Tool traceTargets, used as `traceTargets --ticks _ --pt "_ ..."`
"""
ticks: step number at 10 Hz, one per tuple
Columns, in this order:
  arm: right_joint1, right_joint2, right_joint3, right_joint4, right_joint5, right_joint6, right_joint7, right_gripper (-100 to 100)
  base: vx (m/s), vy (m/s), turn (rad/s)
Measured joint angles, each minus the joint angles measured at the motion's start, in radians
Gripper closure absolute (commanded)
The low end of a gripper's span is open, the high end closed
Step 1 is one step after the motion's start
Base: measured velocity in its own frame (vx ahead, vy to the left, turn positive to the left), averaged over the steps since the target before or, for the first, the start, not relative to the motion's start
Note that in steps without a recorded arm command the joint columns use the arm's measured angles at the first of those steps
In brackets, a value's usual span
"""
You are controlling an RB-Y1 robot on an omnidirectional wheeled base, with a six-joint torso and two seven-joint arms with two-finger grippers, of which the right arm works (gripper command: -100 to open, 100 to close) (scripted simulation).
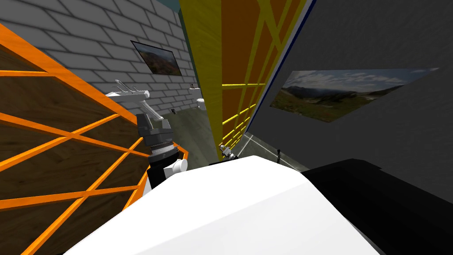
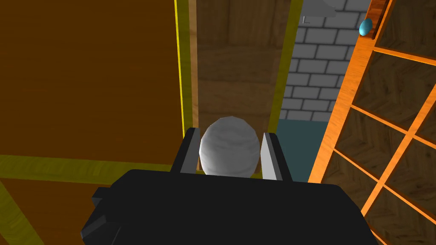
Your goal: Push the door open
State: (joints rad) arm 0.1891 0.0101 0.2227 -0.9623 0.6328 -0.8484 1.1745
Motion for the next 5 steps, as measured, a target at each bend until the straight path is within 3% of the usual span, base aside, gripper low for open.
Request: traceTargets --ticks 5 --pt "0.002 -0.005 0.002 0.003 -0.01 0.002 -0.014 100 0.005 0.005 0.015"
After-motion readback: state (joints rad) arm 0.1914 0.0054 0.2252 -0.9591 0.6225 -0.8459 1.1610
